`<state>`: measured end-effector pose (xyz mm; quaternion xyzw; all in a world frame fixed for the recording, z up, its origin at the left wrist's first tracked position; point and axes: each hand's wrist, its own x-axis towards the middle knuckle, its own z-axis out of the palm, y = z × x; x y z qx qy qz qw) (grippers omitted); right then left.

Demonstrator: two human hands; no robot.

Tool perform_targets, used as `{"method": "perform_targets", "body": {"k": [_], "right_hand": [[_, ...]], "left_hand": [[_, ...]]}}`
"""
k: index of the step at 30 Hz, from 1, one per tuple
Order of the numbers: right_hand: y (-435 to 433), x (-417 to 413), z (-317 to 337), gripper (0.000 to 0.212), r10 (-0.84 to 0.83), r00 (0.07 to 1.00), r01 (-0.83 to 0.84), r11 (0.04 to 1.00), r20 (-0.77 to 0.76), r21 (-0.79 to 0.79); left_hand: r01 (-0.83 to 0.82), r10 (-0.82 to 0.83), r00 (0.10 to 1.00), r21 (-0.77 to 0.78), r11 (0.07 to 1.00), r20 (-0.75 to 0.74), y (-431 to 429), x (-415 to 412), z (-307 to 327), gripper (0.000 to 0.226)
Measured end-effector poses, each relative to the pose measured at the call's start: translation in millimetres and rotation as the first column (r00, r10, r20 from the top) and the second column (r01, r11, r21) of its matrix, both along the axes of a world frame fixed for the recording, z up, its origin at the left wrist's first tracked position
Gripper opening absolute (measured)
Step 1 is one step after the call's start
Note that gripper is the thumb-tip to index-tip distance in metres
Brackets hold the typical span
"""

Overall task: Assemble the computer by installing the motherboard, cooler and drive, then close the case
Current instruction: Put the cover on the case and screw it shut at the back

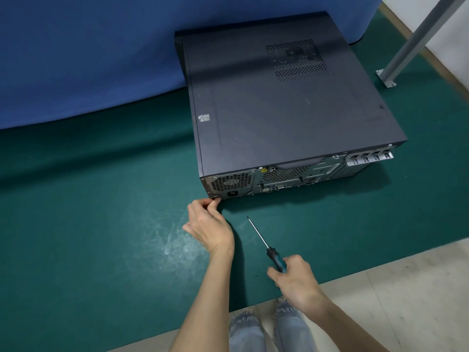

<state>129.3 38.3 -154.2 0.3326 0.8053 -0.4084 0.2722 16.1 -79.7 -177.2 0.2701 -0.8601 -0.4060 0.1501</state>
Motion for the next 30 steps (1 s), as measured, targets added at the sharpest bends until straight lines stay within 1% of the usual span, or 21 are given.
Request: {"method": "perform_targets", "body": {"k": [5,8,11,14,16,19,21,26,28,30], "right_hand": [[-1.5,-0.1,0.4,0.038,0.015,1.0,-0.015,1.0,-0.007,0.007],[-3.9,-0.3,0.7,0.039,0.007,1.0,-0.007,1.0,-0.009,-0.005],[-7.8,0.1,0.0,0.039,0.001,1.0,-0.001,1.0,-0.012,-0.024],[-11.2,-0.4,-0.6,0.039,0.007,1.0,-0.007,1.0,-0.017,-0.03],[-13.2,-1.7,-0.1,0.039,0.012,1.0,-0.013,0.999,-0.021,-0.031],[-16.6,-5.1,0.4,0.039,0.01,0.999,-0.011,0.999,-0.035,-0.034],[-19.7,-8.0,1.1,0.038,0.007,0.999,-0.008,0.999,-0.043,-0.038],[-29.3,-13.7,3.9,0.04,-0.03,0.997,0.023,0.995,-0.076,-0.099],[-34.4,-17.0,6.0,0.045,-0.044,0.993,0.029,0.991,-0.108,-0.133],[-40.1,-22.1,7.7,0.048,-0.056,0.989,0.034,0.986,-0.133,-0.163]], "left_hand": [[-0.03,0.03,0.997,0.002,1.0,0.073,-0.8,-2.3,3.1,0.015],[-0.04,0.036,0.989,0.024,0.999,0.144,-2.2,-5.4,5.7,0.012],[-0.051,0.03,0.976,0.093,0.994,0.214,-4.0,-11.4,9.4,0.009],[-0.104,0.038,0.957,0.221,0.97,0.287,-6.5,-16.0,14.1,0.02],[-0.135,0.026,0.957,0.361,0.923,0.29,-8.6,-17.2,15.3,0.023],[-0.166,0.005,0.962,0.571,0.804,0.273,-13.5,-19.5,15.3,0.022],[-0.184,-0.007,0.962,0.665,0.724,0.274,-16.9,-21.1,18.0,0.022],[-0.231,-0.086,0.937,0.784,0.576,0.339,-26.6,-21.9,28.8,0.02],[-0.229,-0.159,0.914,0.8,0.555,0.372,-33.6,-21.6,32.3,0.022],[-0.217,-0.22,0.892,0.803,0.555,0.394,-39.7,-21.4,34.4,0.023]]}}
